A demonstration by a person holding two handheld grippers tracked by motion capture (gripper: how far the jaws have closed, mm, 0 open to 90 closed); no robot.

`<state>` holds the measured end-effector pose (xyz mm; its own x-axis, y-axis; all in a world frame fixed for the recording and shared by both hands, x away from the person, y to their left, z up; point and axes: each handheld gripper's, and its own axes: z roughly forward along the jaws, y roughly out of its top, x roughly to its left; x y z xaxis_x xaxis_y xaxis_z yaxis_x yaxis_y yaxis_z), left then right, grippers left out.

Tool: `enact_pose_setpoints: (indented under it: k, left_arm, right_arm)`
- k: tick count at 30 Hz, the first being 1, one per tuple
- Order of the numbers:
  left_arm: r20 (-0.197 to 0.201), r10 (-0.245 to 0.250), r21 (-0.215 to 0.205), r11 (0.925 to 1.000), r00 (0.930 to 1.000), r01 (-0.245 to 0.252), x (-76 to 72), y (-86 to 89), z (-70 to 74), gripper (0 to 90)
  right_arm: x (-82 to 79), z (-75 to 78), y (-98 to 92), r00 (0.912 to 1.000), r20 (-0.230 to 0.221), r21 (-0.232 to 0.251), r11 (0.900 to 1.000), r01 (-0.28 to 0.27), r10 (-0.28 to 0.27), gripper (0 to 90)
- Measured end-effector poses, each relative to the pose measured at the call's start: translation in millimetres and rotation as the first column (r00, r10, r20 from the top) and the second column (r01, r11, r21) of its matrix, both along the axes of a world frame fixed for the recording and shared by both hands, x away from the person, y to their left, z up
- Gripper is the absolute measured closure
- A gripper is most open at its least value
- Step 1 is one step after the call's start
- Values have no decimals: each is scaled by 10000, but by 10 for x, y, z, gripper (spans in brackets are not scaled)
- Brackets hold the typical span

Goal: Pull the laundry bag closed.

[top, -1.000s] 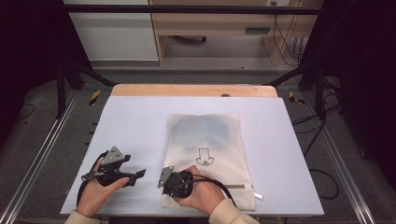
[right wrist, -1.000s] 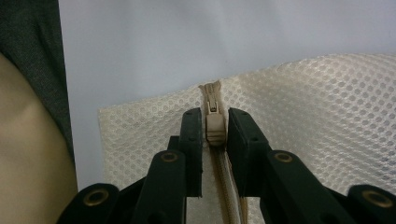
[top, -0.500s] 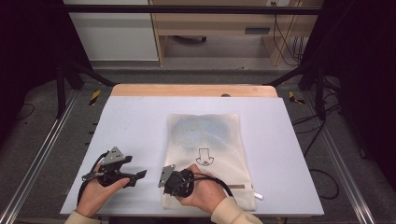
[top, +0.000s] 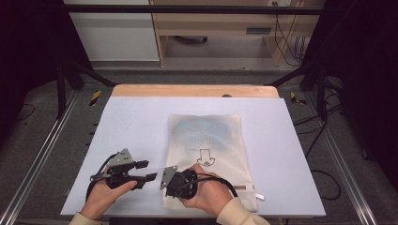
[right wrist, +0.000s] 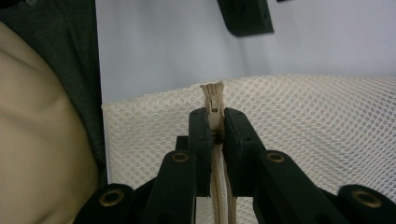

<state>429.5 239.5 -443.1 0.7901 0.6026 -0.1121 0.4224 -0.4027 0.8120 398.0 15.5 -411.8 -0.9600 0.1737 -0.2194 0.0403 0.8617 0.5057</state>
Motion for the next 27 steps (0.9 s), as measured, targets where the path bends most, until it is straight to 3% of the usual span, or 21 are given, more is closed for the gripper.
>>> enact_pose_setpoints:
  k: [4, 11, 18, 27]
  left_arm:
    - [-402, -407, -161, 9991, 9984, 401, 15, -142, -41, 378]
    - [-1318, -84, -1044, 9945, 9912, -54, 100, -161, -98, 362]
    - [-1959, 16, -1283, 9914, 9806, -272, 137, -235, -186, 320]
    - [-2665, -353, -1493, 9888, 9632, -51, 162, -319, -302, 307]
  right_arm:
    - [-5, 6, -14, 10000, 20, 11, 10000, -39, 39, 820]
    - [-2, 5, -13, 10000, 39, 14, 10000, -56, 56, 820]
    - [-8, 0, -17, 9999, 71, 57, 10000, -79, 78, 819]
    - [-14, -2, 2, 9999, 87, 97, 9999, -90, 89, 819]
